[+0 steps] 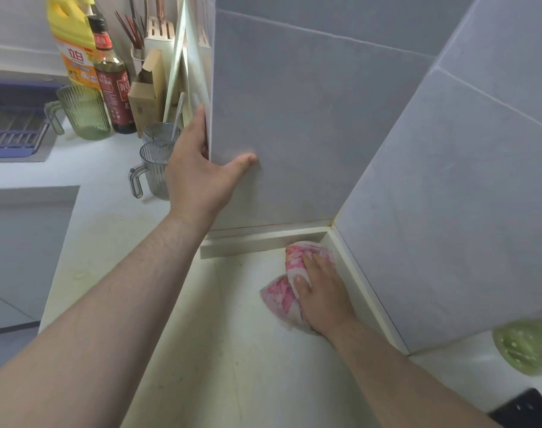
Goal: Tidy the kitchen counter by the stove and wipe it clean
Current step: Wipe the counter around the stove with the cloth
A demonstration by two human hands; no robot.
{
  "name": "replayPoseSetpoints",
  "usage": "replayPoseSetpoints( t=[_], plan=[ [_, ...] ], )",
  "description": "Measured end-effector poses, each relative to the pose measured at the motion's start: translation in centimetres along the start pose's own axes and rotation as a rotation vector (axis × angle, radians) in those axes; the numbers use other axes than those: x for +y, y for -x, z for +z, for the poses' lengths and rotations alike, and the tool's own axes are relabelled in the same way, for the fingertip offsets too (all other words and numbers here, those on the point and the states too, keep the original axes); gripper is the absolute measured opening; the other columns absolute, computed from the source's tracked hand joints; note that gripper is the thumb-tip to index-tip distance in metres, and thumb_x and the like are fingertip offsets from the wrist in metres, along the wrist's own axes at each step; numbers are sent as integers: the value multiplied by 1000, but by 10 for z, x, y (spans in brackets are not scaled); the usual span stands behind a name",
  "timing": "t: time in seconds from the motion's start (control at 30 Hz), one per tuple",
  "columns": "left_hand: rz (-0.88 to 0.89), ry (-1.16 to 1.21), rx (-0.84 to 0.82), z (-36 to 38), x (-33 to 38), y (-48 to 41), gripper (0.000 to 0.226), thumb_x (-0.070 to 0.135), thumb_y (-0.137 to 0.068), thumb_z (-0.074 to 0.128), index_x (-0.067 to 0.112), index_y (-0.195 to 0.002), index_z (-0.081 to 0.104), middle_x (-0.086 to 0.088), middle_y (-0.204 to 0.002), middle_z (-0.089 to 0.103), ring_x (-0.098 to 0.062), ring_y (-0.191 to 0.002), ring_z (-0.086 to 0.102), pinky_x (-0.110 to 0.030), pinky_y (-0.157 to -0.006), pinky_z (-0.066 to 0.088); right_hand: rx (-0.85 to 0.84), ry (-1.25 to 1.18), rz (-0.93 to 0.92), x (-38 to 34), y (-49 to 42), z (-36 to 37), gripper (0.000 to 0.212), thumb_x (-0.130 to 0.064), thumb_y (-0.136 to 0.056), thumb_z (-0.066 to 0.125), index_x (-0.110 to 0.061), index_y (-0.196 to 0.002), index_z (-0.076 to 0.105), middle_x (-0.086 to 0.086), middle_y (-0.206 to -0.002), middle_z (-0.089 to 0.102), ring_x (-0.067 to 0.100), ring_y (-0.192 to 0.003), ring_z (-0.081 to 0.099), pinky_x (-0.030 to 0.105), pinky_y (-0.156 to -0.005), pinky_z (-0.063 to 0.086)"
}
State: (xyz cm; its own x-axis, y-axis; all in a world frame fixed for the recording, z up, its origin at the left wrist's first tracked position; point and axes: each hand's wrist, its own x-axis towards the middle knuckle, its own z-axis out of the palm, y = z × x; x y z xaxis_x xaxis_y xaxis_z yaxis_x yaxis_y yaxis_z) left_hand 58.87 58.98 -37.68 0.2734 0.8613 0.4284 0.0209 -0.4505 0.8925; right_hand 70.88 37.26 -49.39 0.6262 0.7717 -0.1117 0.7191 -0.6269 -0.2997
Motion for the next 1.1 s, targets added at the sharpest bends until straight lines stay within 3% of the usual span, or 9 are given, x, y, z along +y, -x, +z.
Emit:
replayPoseSetpoints(
  t=[0.17,0.27,0.37,0.5,0.67,0.9,1.03,1.1],
  plan=[
    [7,9,10,-4,9,6,85,43,-62,79,37,-140,45,25,-124,61,9,-112,57,-30,-97,51,27,45,206,-12,15,12,64,-44,-102,25,-15,-156,8,7,-164,8,23,-151,9,37,-122,14],
    [17,25,-4,-4,10,6,74,39,-63,78,41,-132,51,25,-115,64,8,-105,61,-33,-94,53,42,92,269,-19,2,15,66,-43,-102,26,-9,-155,8,12,-163,13,27,-149,13,38,-122,13],
    [15,32,1,-3,7,5,82,40,-63,79,36,-139,47,24,-121,63,7,-109,60,-32,-96,52,60,94,283,-25,-15,16,65,-41,-102,26,-6,-155,10,14,-162,14,28,-149,14,38,-122,12],
    [27,39,13,-2,4,4,80,39,-63,79,37,-137,49,23,-121,63,6,-110,60,-32,-96,52,64,26,221,-23,-32,12,67,-40,-101,32,-4,-154,13,12,-162,15,24,-149,15,34,-122,11],
    [33,12,18,-1,2,2,82,46,-62,78,37,-137,47,23,-125,61,4,-114,58,-33,-98,50,2,-104,47,4,-26,-2,54,-31,-97,41,-13,-148,36,5,-153,38,23,-140,35,36,-115,31],
    [45,4,21,1,-1,1,85,49,-63,77,34,-141,45,23,-127,60,4,-117,56,-31,-101,48,-104,-94,-160,-1,-21,-6,57,-22,-97,43,-19,-153,29,-2,-158,31,16,-145,26,24,-116,18],
    [14,-18,36,2,-1,1,95,54,-61,76,30,-146,40,24,-138,50,4,-124,51,-31,-104,46,-76,-70,-210,-22,-15,7,55,-24,-97,40,-17,-151,31,2,-158,30,17,-146,23,28,-119,17],
    [19,-18,44,1,1,3,93,52,-62,77,28,-145,41,32,-131,42,10,-122,46,-29,-106,44,-92,-7,-245,-31,-10,9,55,-26,-99,37,-15,-153,26,3,-161,24,16,-148,17,27,-119,11]
  ],
)
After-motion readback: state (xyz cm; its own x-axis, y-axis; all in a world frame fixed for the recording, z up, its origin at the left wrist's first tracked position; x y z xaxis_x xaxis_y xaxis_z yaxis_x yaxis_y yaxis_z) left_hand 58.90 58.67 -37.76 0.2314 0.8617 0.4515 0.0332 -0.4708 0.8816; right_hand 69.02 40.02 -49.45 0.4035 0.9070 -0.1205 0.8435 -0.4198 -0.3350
